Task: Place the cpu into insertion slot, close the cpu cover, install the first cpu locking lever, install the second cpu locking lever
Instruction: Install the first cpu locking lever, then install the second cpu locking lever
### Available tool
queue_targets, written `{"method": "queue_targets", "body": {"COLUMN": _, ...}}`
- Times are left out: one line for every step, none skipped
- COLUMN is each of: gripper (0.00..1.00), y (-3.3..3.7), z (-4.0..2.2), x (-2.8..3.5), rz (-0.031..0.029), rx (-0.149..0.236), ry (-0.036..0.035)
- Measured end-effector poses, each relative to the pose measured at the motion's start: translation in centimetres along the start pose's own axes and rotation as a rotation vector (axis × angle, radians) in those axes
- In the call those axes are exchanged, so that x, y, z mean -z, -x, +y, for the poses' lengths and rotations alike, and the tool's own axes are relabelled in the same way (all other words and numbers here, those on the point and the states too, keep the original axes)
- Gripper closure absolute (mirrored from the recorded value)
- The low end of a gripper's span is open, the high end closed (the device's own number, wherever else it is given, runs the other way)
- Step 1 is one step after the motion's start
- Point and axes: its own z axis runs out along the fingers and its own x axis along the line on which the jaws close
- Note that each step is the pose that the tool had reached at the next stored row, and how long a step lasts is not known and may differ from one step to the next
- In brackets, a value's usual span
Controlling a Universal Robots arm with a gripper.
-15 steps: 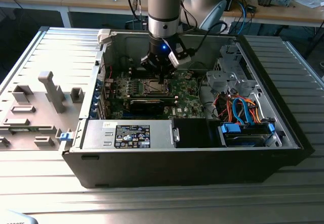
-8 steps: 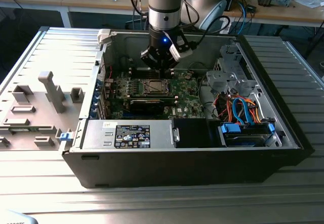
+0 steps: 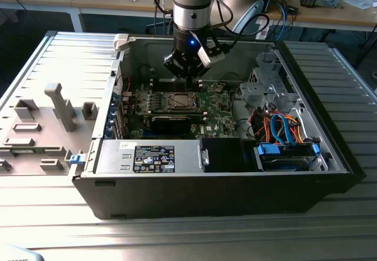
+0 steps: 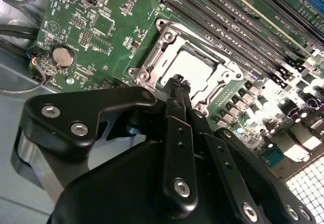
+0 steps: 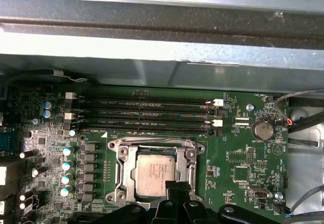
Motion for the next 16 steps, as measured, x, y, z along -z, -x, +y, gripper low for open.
{"method": "queue_targets", "body": {"gripper": 0.89, "y": 0.00, "z": 0.00, "x": 0.00, "rz": 0.0000, "rx": 0.000, "ry": 0.0000}}
{"method": "queue_targets", "body": {"gripper": 0.89, "y": 0.00, "z": 0.00, "x": 0.00, "rz": 0.0000, "rx": 0.000, "ry": 0.0000}}
{"method": "queue_targets", "body": {"gripper": 0.89, "y": 0.00, "z": 0.00, "x": 0.00, "rz": 0.0000, "rx": 0.000, "ry": 0.0000}}
{"method": "queue_targets", "body": {"gripper": 0.89, "y": 0.00, "z": 0.00, "x": 0.00, "rz": 0.0000, "rx": 0.000, "ry": 0.0000}}
{"method": "queue_targets", "body": {"gripper": 0.89, "y": 0.00, "z": 0.00, "x": 0.01, "rz": 0.0000, "rx": 0.000, "ry": 0.0000}}
{"method": "queue_targets", "body": {"gripper": 0.89, "y": 0.00, "z": 0.00, "x": 0.01, "rz": 0.0000, "rx": 0.000, "ry": 0.0000}}
{"method": "queue_targets", "body": {"gripper": 0.89, "y": 0.00, "z": 0.00, "x": 0.01, "rz": 0.0000, "rx": 0.000, "ry": 0.0000}}
{"method": "queue_targets", "body": {"gripper": 0.89, "y": 0.00, "z": -0.01, "x": 0.01, "rz": 0.0000, "rx": 0.000, "ry": -0.0001}}
{"method": "queue_targets", "body": {"gripper": 0.89, "y": 0.00, "z": -0.06, "x": 0.03, "rz": 0.0003, "rx": 0.000, "ry": -0.0004}}
{"method": "queue_targets", "body": {"gripper": 0.89, "y": 0.00, "z": -0.13, "x": 0.02, "rz": 0.0001, "rx": 0.000, "ry": -0.0001}}
{"method": "queue_targets", "body": {"gripper": 0.89, "y": -0.02, "z": -0.32, "x": 0.01, "rz": 0.0001, "rx": 0.000, "ry": -0.0001}}
{"method": "queue_targets", "body": {"gripper": 0.89, "y": -0.03, "z": -0.52, "x": 0.01, "rz": 0.0000, "rx": 0.000, "ry": 0.0000}}
{"method": "queue_targets", "body": {"gripper": 0.89, "y": -0.03, "z": -0.64, "x": 0.01, "rz": 0.0001, "rx": 0.000, "ry": -0.0001}}
{"method": "queue_targets", "body": {"gripper": 0.89, "y": -0.04, "z": -0.80, "x": 0.01, "rz": 0.0000, "rx": 0.000, "ry": -0.0001}}
{"method": "queue_targets", "body": {"gripper": 0.89, "y": -0.05, "z": -0.97, "x": 0.00, "rz": 0.0000, "rx": 0.000, "ry": 0.0000}}
{"method": "queue_targets", "body": {"gripper": 0.89, "y": -0.06, "z": -1.19, "x": 0.00, "rz": 0.0000, "rx": 0.000, "ry": 0.0000}}
